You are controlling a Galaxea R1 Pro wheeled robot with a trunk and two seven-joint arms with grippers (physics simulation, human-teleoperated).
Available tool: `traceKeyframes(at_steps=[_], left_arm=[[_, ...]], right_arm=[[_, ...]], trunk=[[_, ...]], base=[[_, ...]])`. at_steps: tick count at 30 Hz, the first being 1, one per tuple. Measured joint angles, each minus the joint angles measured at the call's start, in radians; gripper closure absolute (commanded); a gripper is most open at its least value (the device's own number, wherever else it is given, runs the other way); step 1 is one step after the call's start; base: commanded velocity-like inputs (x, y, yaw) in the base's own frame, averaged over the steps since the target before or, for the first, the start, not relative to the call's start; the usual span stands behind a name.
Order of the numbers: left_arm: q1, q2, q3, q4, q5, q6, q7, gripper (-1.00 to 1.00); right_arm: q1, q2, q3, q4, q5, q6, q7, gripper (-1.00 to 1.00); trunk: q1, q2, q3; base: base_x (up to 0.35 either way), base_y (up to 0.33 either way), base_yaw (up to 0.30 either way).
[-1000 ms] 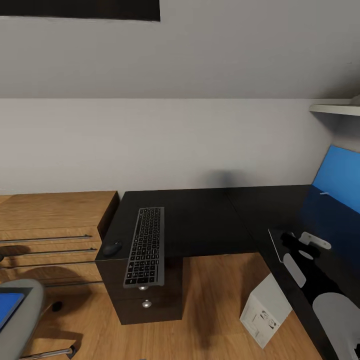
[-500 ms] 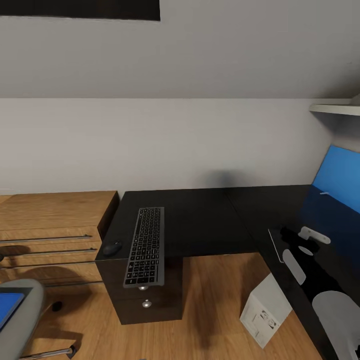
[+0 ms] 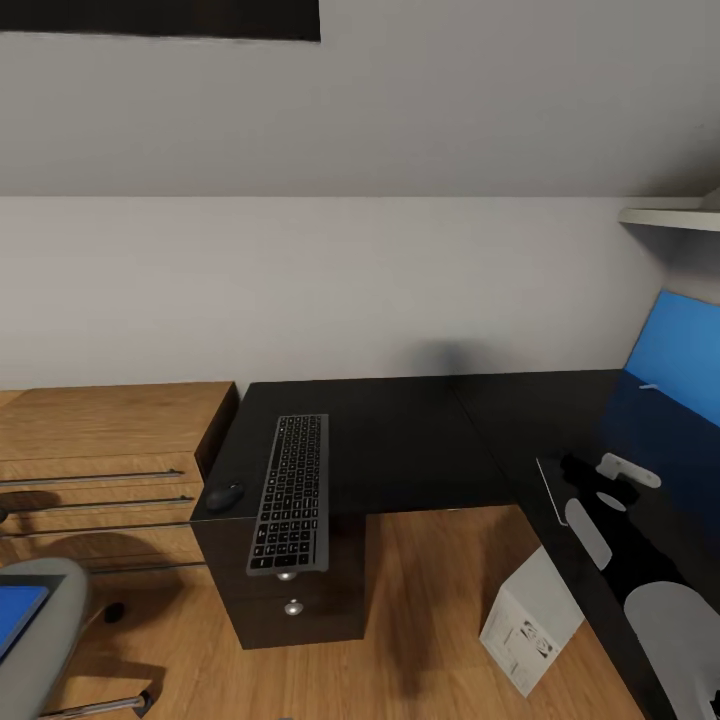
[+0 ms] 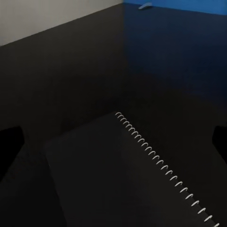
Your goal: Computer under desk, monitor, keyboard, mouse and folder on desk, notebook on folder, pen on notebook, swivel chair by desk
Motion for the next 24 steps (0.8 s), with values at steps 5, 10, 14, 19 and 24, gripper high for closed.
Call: traceKeyframes(at_steps=[5,10,14,19,24], left_arm=[[0.000,0.000,0.000,0.000,-0.001,0.000,0.000,-1.00],[0.000,0.000,0.001,0.000,0.001,-0.009,0.001,-1.00],[0.000,0.000,0.001,0.000,0.001,-0.010,0.002,-1.00],[0.000,0.000,0.001,0.000,0.003,-0.011,0.000,-1.00],[0.000,0.000,0.002,0.000,0.004,-0.010,0.001,-1.00]], right_arm=[[0.000,0.000,0.000,0.000,0.000,0.000,0.000,-1.00],[0.000,0.001,0.000,0.001,0.001,-0.002,0.000,-1.00],[0.000,0.002,0.002,0.000,0.000,-0.001,0.000,-1.00],[0.000,0.003,0.001,0.001,-0.001,-0.002,0.000,-1.00],[0.001,0.001,0.000,0.001,-0.002,-0.004,0.001,-1.00]], trunk=[[0.000,0.000,0.000],[0.000,0.000,0.000],[0.000,0.000,0.000],[0.000,0.000,0.000],[0.000,0.000,0.000]], base=[[0.109,0.000,0.000],[0.097,0.000,0.000],[0.008,0.000,0.000],[0.095,-0.087,0.000],[0.061,-0.058,0.000]])
